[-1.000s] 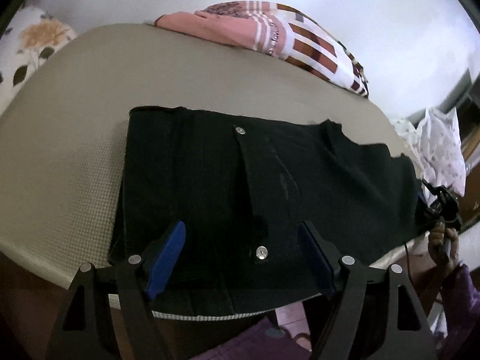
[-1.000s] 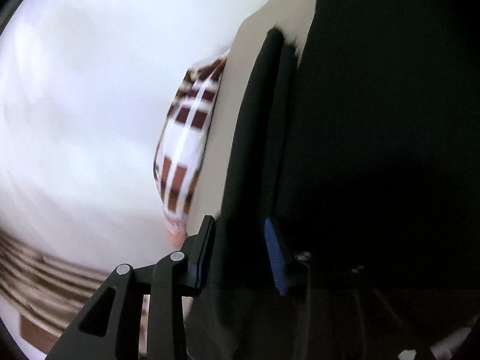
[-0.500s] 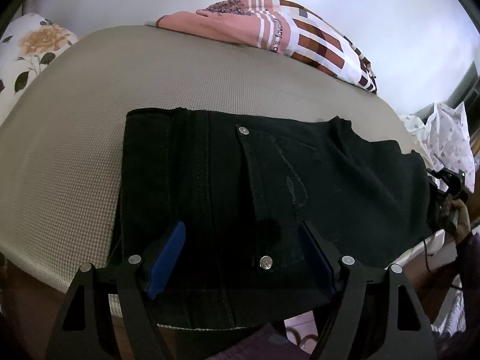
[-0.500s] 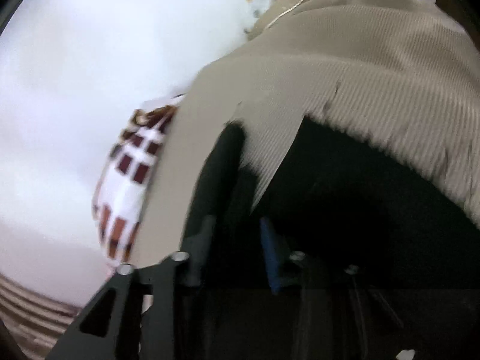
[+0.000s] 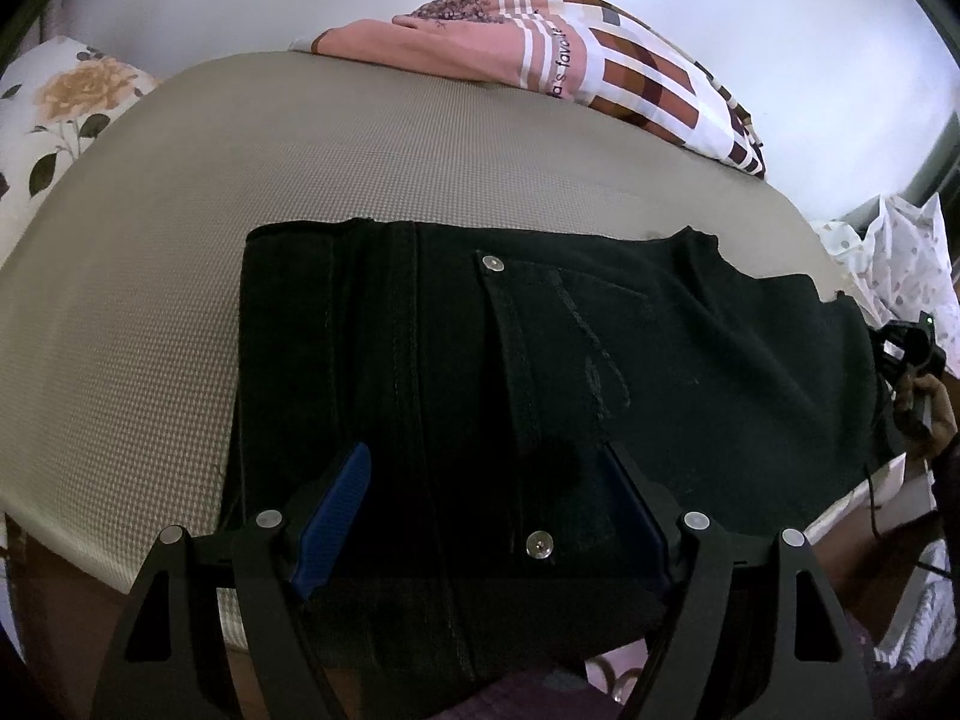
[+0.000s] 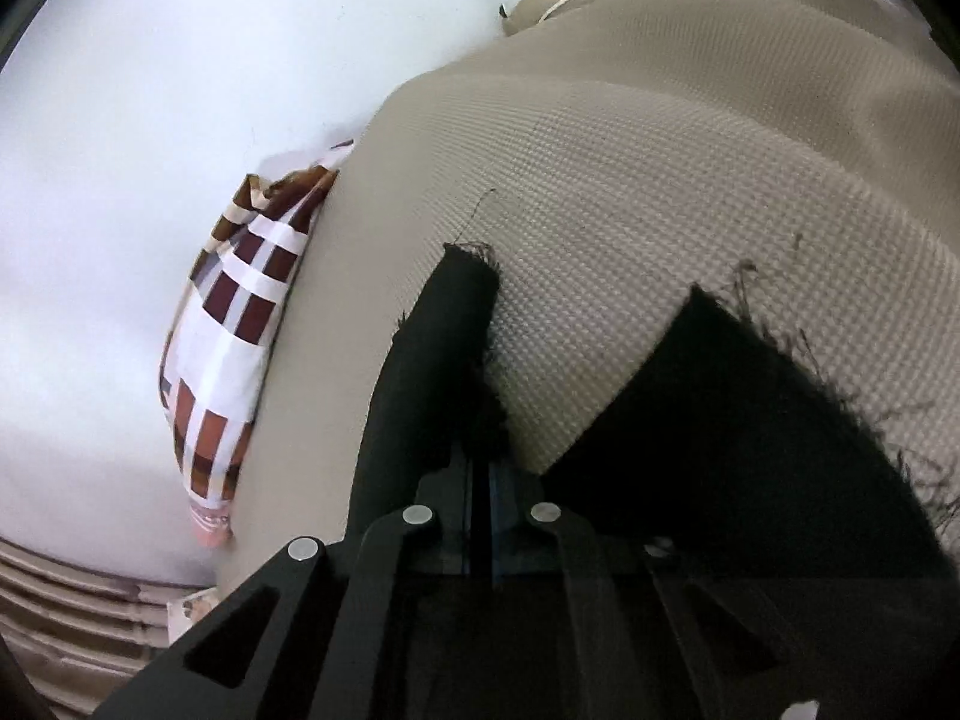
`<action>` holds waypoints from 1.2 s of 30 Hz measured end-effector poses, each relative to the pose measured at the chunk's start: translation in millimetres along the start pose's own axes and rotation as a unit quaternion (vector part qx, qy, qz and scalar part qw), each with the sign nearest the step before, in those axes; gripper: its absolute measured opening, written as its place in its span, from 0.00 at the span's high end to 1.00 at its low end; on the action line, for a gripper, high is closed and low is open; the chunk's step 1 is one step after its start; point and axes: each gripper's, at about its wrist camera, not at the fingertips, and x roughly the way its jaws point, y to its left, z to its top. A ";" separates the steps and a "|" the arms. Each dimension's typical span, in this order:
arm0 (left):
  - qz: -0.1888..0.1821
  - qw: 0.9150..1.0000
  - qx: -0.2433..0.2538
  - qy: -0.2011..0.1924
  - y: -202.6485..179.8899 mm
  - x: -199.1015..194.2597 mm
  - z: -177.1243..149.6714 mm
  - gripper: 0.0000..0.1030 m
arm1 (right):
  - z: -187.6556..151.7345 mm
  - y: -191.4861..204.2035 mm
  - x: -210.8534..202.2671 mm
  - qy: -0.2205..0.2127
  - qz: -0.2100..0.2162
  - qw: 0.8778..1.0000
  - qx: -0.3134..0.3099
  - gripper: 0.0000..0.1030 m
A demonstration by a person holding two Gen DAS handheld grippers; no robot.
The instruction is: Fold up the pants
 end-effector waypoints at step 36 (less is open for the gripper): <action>-0.001 0.998 0.065 -0.012 -6.3 -2.0 -4.4 0.25 | -101.9 -151.8 -163.9 -0.109 0.090 0.974 0.175 0.93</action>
